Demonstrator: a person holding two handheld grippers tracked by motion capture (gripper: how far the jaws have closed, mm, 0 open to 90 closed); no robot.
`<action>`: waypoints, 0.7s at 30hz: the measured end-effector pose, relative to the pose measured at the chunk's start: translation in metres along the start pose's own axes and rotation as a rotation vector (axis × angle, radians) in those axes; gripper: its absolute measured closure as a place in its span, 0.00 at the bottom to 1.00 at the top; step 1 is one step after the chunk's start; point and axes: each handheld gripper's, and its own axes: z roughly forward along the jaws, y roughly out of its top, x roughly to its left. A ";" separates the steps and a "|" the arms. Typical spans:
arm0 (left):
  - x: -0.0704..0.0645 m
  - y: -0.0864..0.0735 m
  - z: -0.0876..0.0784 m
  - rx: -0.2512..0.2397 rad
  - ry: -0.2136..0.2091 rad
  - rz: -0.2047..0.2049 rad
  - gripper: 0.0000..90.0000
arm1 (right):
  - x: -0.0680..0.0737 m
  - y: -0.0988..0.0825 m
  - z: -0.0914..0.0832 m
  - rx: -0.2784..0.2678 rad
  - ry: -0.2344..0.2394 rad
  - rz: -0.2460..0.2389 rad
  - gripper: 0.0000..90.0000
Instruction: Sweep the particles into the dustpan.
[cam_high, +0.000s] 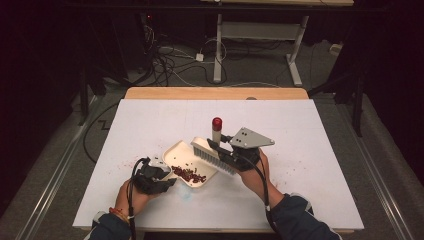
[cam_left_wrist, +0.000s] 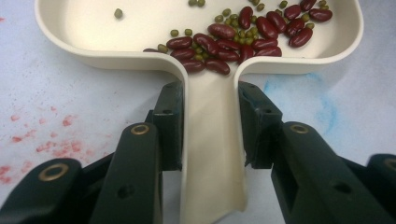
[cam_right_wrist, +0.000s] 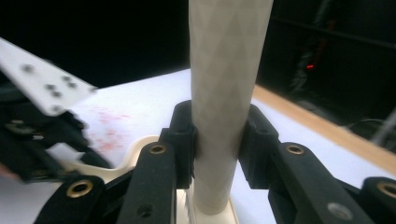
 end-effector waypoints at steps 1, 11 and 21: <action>0.000 0.000 0.000 0.001 0.002 0.003 0.70 | -0.002 -0.001 0.000 -0.001 -0.023 -0.012 0.79; 0.000 0.000 0.000 0.000 0.006 0.009 0.70 | -0.010 -0.013 0.007 0.023 -0.063 -0.004 0.79; -0.011 0.004 0.004 0.002 0.030 0.001 0.70 | 0.016 -0.016 0.023 -0.002 -0.028 -0.052 0.79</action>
